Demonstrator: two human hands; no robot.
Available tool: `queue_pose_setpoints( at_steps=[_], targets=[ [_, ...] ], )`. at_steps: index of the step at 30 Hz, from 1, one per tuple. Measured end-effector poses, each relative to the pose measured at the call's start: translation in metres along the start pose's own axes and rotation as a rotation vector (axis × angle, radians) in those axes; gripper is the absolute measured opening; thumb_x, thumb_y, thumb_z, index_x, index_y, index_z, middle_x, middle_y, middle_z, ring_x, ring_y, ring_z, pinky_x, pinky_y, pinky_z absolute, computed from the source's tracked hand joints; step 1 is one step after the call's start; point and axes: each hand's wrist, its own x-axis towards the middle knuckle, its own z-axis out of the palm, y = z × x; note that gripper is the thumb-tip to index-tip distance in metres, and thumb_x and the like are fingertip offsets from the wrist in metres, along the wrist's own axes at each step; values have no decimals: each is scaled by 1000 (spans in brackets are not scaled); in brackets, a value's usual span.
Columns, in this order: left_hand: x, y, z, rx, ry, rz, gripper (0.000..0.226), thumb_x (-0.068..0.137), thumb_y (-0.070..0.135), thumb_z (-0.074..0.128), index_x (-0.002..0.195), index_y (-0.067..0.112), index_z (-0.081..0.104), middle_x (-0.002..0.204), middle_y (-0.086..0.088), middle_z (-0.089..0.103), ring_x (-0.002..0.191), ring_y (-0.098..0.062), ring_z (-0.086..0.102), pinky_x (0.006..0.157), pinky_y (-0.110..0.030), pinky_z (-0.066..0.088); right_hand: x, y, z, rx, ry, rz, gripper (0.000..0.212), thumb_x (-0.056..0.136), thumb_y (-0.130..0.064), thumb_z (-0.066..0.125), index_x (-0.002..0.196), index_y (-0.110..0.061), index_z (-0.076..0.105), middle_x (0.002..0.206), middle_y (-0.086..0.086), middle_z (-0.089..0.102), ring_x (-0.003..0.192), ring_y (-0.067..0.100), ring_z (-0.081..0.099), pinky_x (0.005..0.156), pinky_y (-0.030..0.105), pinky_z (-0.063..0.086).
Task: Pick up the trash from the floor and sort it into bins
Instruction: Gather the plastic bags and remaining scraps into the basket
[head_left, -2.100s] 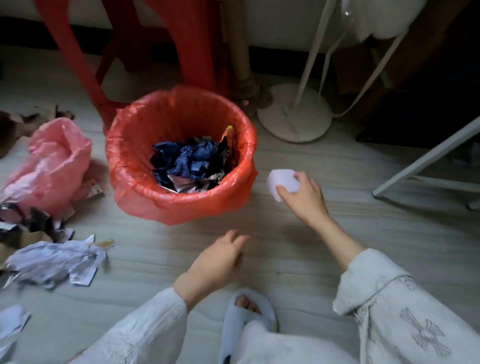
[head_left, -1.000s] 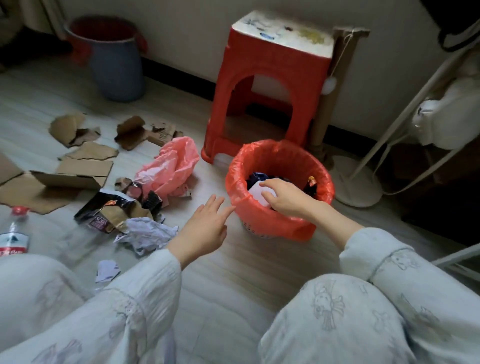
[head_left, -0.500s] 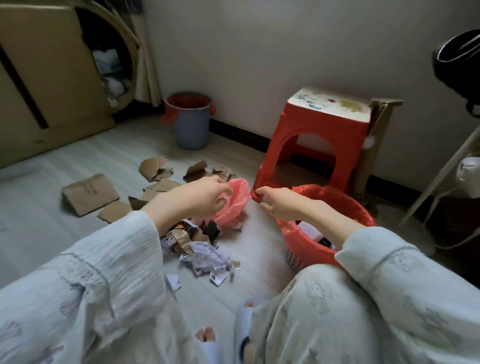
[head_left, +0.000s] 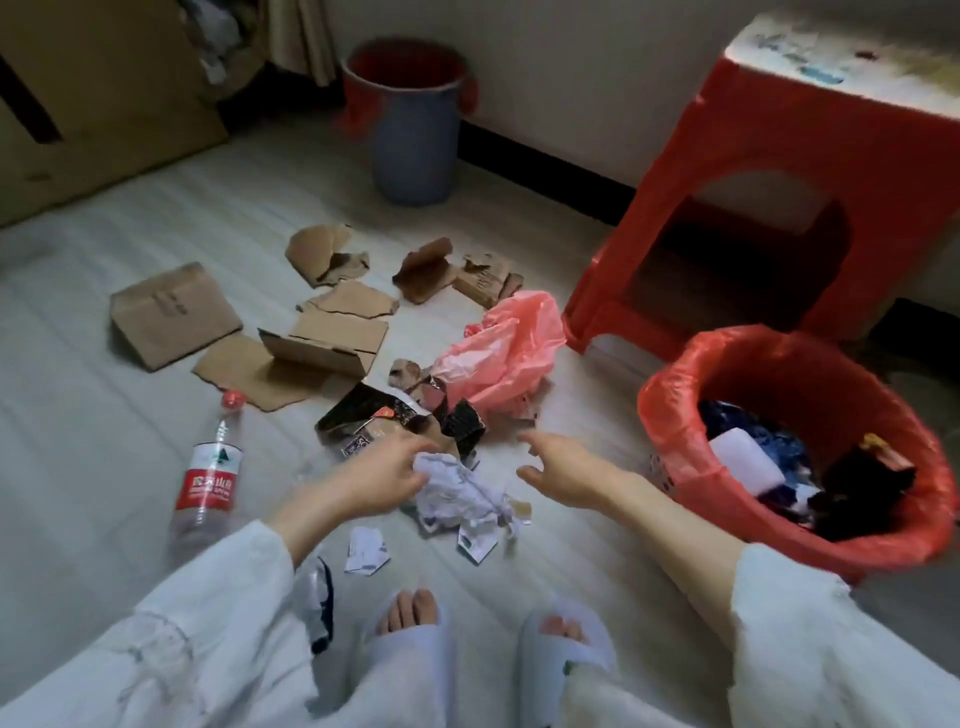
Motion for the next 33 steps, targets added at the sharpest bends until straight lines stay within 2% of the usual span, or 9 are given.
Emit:
queue_pose_setpoints(
  at_steps=[7, 11, 13, 15, 17, 22, 28, 31, 33],
  targets=[
    [62, -48, 102, 256, -43, 25, 68, 90, 25, 53, 147, 22, 18, 156, -10, 5, 144, -27, 5, 117, -36, 13, 74, 25, 94, -11, -106, 45, 63, 89, -36, 56, 141, -14, 30, 141, 10, 38, 128, 31, 37, 100, 43, 40],
    [84, -53, 128, 378, -53, 62, 66, 88, 37, 55, 145, 25, 25, 154, -12, 18, 140, -29, 22, 107, -38, 26, 86, 35, 129, 0, -86, 95, 72, 87, -40, 57, 144, -14, 20, 145, 7, 30, 131, 29, 31, 98, 45, 42],
    [86, -53, 136, 372, -2, 51, 63, 68, 28, 75, 126, 26, 53, 122, -14, 56, 108, -30, 55, 81, -38, 45, 83, 38, 141, 18, -102, 111, 77, 88, -39, 56, 147, -14, 15, 146, 8, 28, 131, 29, 31, 97, 45, 42],
    [86, -58, 139, 389, 77, 55, 50, 47, 22, 85, 94, 24, 67, 80, -4, 61, 72, -25, 59, 59, -31, 44, 77, 39, 149, 32, -125, 95, 80, 87, -36, 58, 148, -14, 10, 148, 7, 25, 132, 29, 29, 99, 43, 41],
    [84, -63, 138, 383, 154, 61, 42, 46, 22, 87, 83, 23, 68, 69, -2, 59, 66, -24, 58, 60, -30, 40, 71, 41, 153, 62, -122, 80, 84, 86, -34, 60, 148, -14, 7, 149, 7, 23, 134, 28, 28, 101, 42, 39],
    [68, -67, 130, 70, 293, -119, 28, 77, 23, 56, 102, 17, 67, 84, -8, 61, 79, -32, 59, 73, -40, 45, 64, 42, 154, 131, -33, 125, 100, 83, -47, 63, 149, -12, -3, 155, 3, 14, 138, 25, 23, 106, 39, 34],
    [42, -80, 112, -326, 491, -371, 20, 87, 7, 56, 105, 11, 65, 100, -13, 65, 93, -33, 59, 74, -32, 38, 76, 18, 163, -30, -34, 44, 112, 75, -58, 63, 148, -7, -5, 158, 4, 3, 144, 22, 11, 106, 43, 28],
    [36, -80, 105, -428, 555, -438, 17, 90, 9, 55, 105, 10, 63, 88, -9, 64, 84, -29, 57, 66, -28, 30, 86, 9, 170, -158, -39, -74, 101, 78, -45, 63, 149, -10, -1, 157, 8, 6, 143, 26, 11, 104, 43, 29],
    [34, -80, 104, -457, 566, -450, 16, 91, 11, 54, 105, 10, 61, 85, -1, 59, 81, -22, 52, 64, -24, 27, 92, 6, 174, -220, -9, -108, 84, 82, -30, 58, 148, -11, 9, 148, 11, 23, 133, 30, 27, 94, 42, 35]
  ],
)
